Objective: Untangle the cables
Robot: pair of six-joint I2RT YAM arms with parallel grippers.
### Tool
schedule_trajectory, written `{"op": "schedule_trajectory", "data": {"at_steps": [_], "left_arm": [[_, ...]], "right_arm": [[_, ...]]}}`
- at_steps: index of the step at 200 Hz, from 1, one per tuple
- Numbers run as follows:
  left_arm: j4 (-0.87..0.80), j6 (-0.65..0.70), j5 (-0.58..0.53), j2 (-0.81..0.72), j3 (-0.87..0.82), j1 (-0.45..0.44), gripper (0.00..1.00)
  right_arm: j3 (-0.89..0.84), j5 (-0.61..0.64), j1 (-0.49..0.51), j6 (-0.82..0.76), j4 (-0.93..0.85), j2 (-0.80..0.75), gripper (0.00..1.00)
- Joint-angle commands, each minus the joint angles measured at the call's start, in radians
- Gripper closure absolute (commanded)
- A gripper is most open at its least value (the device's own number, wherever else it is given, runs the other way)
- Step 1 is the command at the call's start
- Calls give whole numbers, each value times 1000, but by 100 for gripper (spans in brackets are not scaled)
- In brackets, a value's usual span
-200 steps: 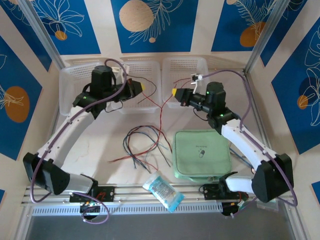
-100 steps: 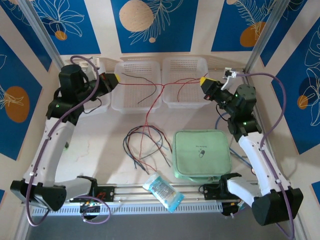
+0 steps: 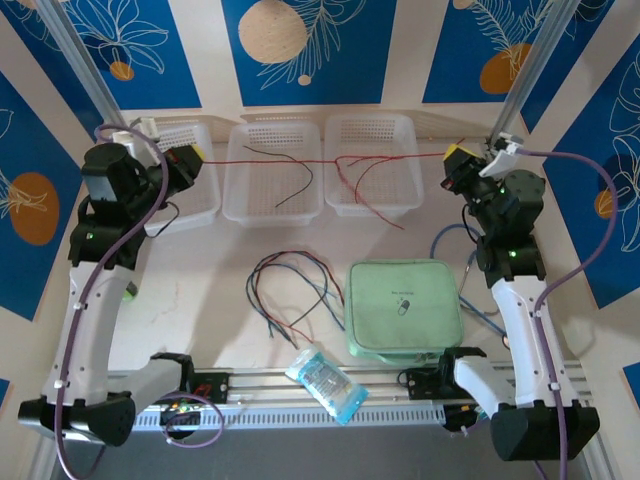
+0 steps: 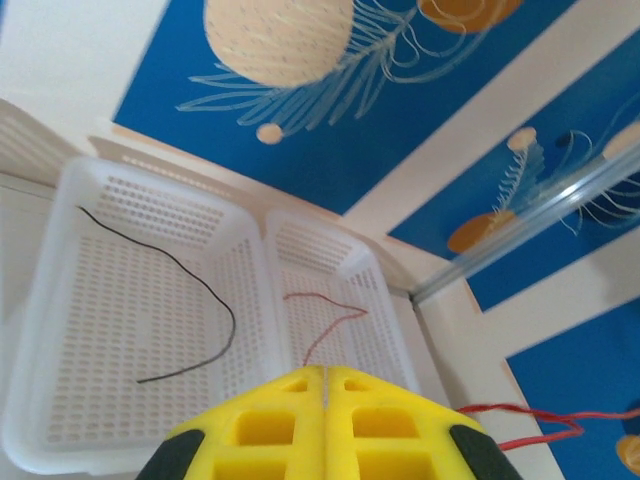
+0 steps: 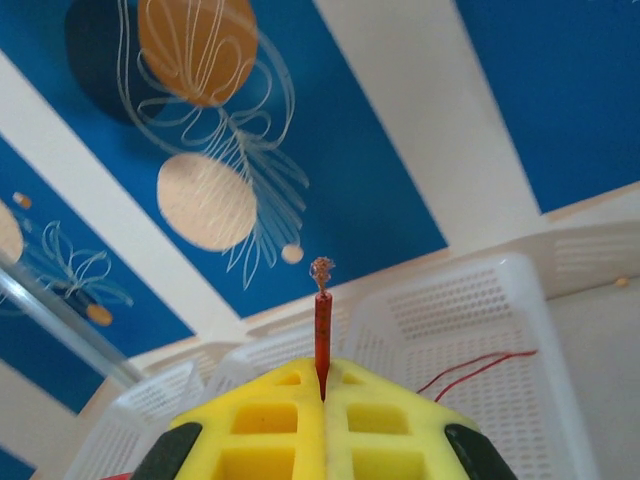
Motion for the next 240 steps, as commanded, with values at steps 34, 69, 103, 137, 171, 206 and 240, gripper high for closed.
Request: {"op": "schedule_trajectory", "data": {"at_steps": [34,69,103,137,171,206,240], "left_arm": [[103,-20,-194,-111,-102,78,100],[146,-36,-294,-187,-163,91,100],[165,-44,-341,-227,-197,96,100],[174,-52,-378,-253,-215,101,100],[210,-99,-384,-275,-251,101,100],[208,-142,-283,-227,-269,101,100],[212,-149,-252,-215,-276,101,100]], "right_arm": [[46,137,-97,-20,-45,-46,100],[48,194,-138,-34,-65,-70,100],[38,202,-158,-46,-62,-88,100],[44,203,-163,-58,-62,-93,100],[66,134,-163,-46,-11,-89,100],[156,84,-150,-13,28,-33,100],[282,39,-107,13,89,57,100]]}}
